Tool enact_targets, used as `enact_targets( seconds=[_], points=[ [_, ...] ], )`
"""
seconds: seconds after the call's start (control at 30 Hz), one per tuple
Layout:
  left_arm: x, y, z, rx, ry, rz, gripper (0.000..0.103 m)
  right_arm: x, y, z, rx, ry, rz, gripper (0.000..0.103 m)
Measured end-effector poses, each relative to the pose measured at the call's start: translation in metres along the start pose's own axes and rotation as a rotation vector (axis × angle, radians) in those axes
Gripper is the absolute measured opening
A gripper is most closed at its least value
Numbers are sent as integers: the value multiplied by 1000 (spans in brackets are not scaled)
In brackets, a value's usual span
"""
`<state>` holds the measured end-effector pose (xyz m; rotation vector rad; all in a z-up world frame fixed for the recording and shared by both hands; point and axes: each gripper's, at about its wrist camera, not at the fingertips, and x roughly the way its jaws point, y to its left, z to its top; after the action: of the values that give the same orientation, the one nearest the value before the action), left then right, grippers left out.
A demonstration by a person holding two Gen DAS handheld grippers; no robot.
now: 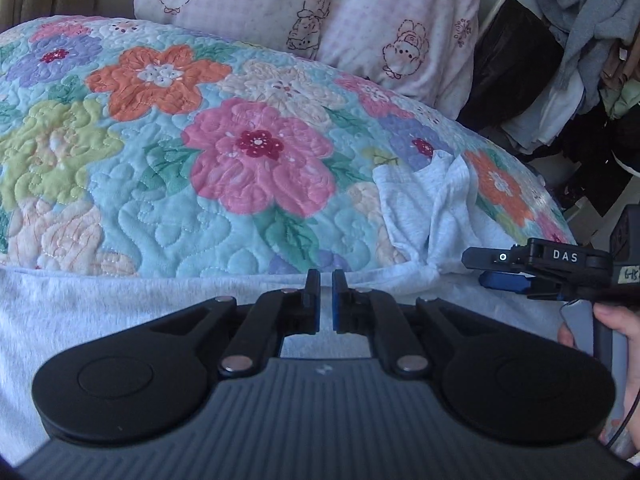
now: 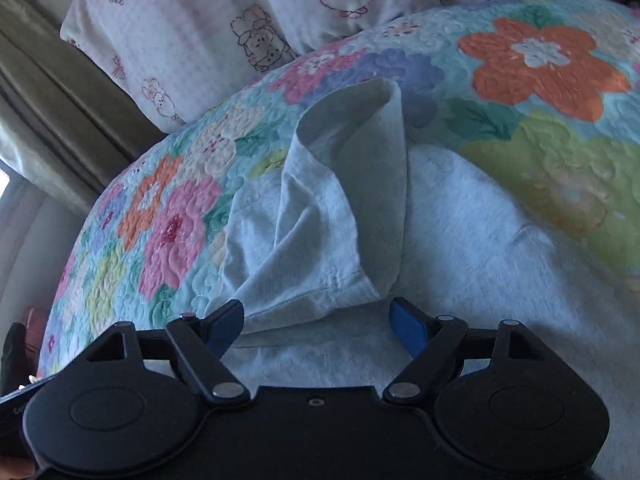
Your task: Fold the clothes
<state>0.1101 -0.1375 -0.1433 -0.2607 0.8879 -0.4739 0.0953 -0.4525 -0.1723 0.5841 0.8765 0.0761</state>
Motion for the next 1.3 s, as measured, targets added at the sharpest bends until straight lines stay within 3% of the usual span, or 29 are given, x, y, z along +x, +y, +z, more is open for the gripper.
enact_targets(
  seconds=[0.03,0.1,0.13,0.17,0.3,0.43,0.57,0.6,0.67,0.77,0.9,1.0,1.07,1.13,1.2,1.3],
  points=[
    [-1,4,-3,-17,1,-2,5,2,-2,-3,5,-20,17,83],
    [-4,13,-12,-50,-8,2,5,8,9,-4,-39,-57,15,62],
    [-5,17,-17,-66,-15,7,5,12,14,-2,-64,-73,12,33],
    [-6,20,-22,-83,-19,16,5,15,20,2,-90,-89,2,14],
    [-5,23,-25,-76,-12,32,5,13,44,27,-171,-186,9,11],
    [-10,16,-21,-41,-34,42,7,15,69,55,-185,-180,65,11],
    [-10,17,-22,-39,-28,47,15,11,79,67,-154,-152,257,16],
    [-10,18,-23,-39,-23,52,15,7,80,66,-159,-153,271,19],
    [-10,20,-24,-43,-19,55,15,-1,81,66,-170,-157,288,39],
    [-11,23,-24,-49,-16,47,15,-15,72,66,-204,-200,170,56],
    [-13,20,-23,-33,-18,43,15,-14,35,75,-236,-193,-53,57],
    [-11,12,-16,-68,-23,-80,17,1,9,75,-326,-101,-201,58],
    [-5,1,-8,-87,5,-222,25,10,-6,71,-364,-17,-215,58],
    [7,-19,4,-17,44,-223,30,17,-17,68,-354,39,-184,59],
    [29,-35,19,46,103,-211,40,25,-19,67,-350,64,-158,64],
    [60,-63,37,89,184,-173,43,37,-12,69,-401,86,-153,85]
  ],
)
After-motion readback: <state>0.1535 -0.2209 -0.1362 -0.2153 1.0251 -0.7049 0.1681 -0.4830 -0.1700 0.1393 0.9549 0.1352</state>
